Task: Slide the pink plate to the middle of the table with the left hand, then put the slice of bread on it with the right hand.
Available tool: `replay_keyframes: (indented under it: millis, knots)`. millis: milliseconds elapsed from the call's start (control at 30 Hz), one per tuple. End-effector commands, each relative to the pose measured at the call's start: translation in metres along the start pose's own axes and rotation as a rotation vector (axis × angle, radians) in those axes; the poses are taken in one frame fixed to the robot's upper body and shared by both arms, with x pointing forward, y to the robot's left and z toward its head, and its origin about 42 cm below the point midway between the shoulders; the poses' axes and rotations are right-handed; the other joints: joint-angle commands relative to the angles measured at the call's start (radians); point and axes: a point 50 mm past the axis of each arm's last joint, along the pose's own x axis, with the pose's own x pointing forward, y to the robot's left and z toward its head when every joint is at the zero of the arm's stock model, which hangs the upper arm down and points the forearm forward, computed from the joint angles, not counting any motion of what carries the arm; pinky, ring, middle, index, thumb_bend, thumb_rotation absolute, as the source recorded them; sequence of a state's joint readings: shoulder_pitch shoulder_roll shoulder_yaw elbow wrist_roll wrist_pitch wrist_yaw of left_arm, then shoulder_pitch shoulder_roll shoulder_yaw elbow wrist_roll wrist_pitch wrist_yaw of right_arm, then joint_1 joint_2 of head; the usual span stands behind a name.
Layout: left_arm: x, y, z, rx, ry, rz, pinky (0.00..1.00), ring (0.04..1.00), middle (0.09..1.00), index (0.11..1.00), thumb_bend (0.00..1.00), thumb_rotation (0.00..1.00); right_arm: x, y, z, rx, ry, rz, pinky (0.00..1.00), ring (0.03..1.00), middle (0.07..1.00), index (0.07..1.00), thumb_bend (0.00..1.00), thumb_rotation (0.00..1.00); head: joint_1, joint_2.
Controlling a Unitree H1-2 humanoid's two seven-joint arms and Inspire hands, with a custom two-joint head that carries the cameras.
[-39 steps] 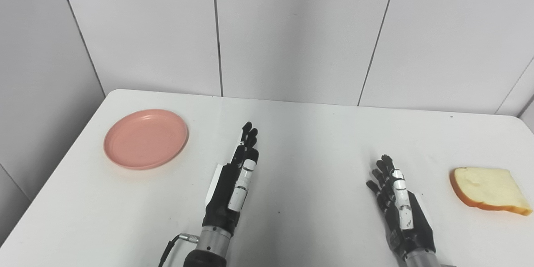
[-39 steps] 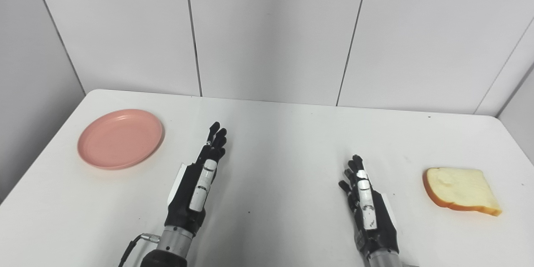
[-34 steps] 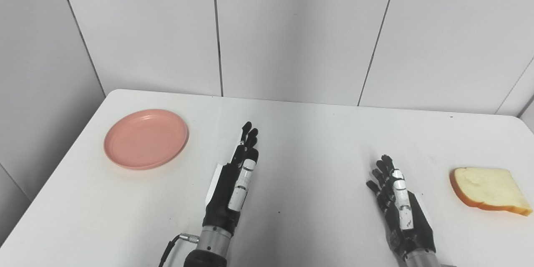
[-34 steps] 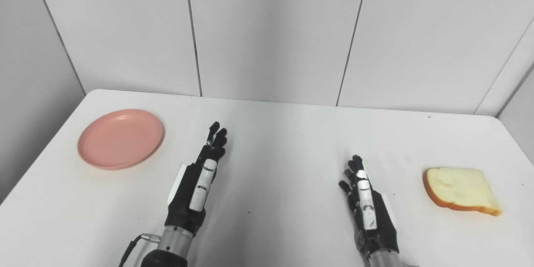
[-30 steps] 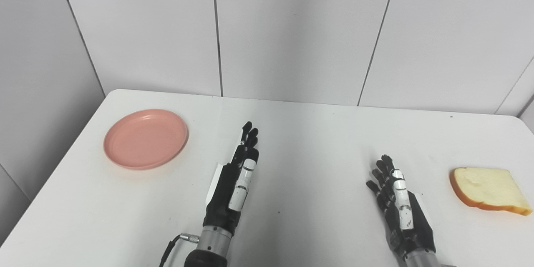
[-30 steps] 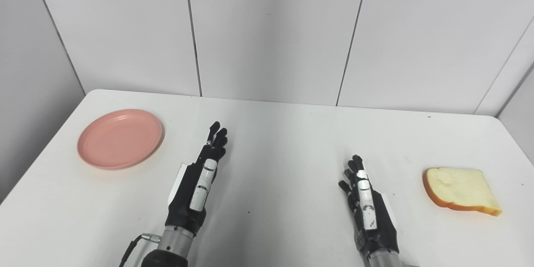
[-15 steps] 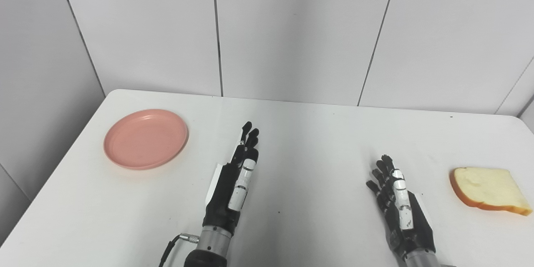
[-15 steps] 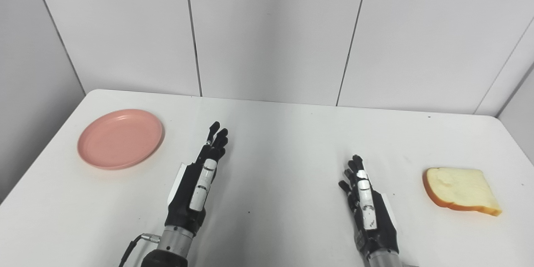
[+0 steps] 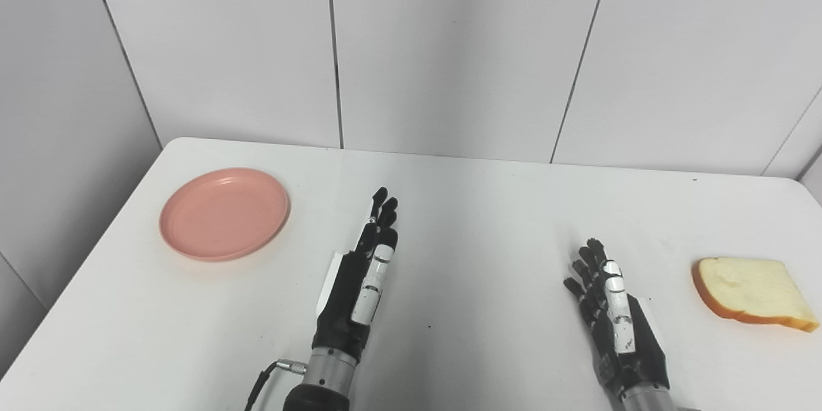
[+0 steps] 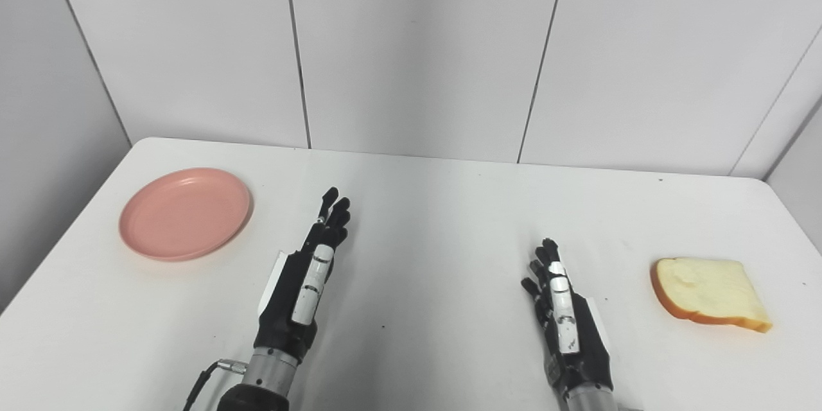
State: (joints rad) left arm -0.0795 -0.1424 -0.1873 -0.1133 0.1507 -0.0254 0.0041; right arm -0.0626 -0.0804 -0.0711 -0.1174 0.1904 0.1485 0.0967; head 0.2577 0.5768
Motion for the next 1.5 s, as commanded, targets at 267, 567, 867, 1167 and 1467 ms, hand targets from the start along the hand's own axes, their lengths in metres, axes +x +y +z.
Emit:
replay_keyframes:
  millis: [267,567,867,1167,1467]
  knots:
    - [0.016,-0.010,-0.012,-0.022,-0.050,-0.034,1.00,1.000,1.000,1.000,0.59,1.00,0.005,-0.013,-0.003,0.019,-0.034,0.013,1.00,1.000,1.000,1.000,0.28,1.00,0.147,-0.079]
    - [0.025,-0.020,-0.033,0.037,0.006,-0.063,1.00,1.000,1.000,1.000,0.67,1.00,0.009,-0.023,-0.010,0.022,-0.040,0.030,1.00,1.000,1.000,1.000,0.34,1.00,0.291,-0.156]
    - [0.027,-0.024,-0.041,-0.006,0.032,-0.070,1.00,1.000,1.000,1.000,0.71,1.00,0.006,-0.025,-0.009,-0.037,-0.019,-0.003,1.00,1.000,1.000,1.000,0.24,1.00,0.294,-0.162]
    - [0.028,-0.023,-0.040,0.014,0.047,-0.079,1.00,1.000,1.000,1.000,0.74,1.00,0.008,-0.025,-0.009,-0.045,-0.022,-0.002,1.00,1.000,1.000,1.000,0.16,1.00,0.290,-0.161]
    - [0.030,-0.022,-0.039,0.003,0.037,-0.078,1.00,1.000,1.000,1.000,0.75,1.00,0.009,-0.025,-0.009,-0.032,-0.021,-0.009,1.00,1.000,1.000,1.000,0.14,1.00,0.291,-0.168]
